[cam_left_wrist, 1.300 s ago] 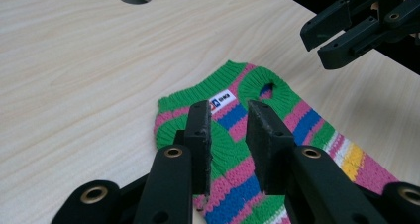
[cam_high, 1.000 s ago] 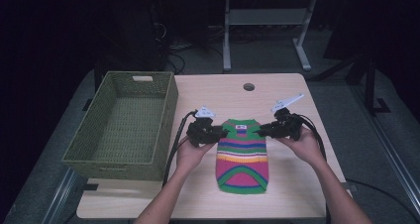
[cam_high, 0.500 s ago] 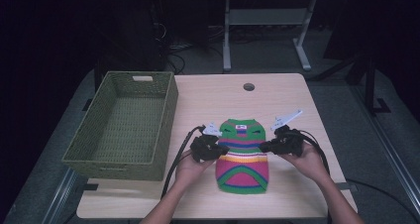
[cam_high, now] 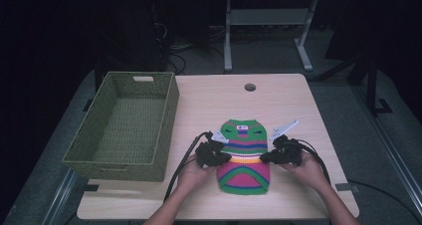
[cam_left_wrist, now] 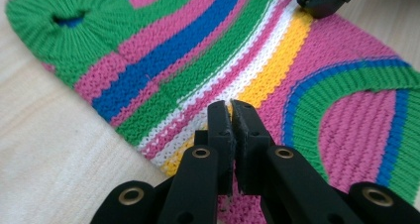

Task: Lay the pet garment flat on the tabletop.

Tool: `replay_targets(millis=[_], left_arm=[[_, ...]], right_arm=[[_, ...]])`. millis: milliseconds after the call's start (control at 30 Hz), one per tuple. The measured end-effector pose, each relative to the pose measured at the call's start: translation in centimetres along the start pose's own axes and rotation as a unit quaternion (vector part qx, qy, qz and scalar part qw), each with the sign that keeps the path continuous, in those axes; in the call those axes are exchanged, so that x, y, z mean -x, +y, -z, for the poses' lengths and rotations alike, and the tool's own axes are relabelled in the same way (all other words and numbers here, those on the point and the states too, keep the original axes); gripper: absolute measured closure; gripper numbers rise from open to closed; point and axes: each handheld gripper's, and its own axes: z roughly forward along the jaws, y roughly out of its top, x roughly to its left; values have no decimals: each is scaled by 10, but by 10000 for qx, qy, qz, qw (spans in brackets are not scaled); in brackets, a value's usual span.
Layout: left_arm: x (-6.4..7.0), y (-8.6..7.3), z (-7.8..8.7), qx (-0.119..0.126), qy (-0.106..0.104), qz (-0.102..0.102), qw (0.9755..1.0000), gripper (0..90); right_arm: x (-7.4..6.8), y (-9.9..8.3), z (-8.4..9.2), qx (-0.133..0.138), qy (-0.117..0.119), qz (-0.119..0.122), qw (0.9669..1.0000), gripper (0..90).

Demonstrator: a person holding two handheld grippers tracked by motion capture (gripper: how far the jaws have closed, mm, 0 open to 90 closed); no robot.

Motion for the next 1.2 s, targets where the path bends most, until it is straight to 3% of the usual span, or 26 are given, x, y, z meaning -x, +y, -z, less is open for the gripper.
replay_targets(millis=[333,567,700,1200], left_arm=[[-9,2,-5,172,121,217,9995,827],[-17,5,-9,278,200,384,9987,820],[-21,11,-11,214,297,365,9987,794],[-21,13,-13,232,283,414,9985,732]], right_arm=[[14,0,-2,136,17,-245,9996,834],[21,3,-4,264,-98,-382,9989,822],[25,4,-4,289,-120,-419,9986,815],[30,3,-3,391,-113,-554,9976,767]])
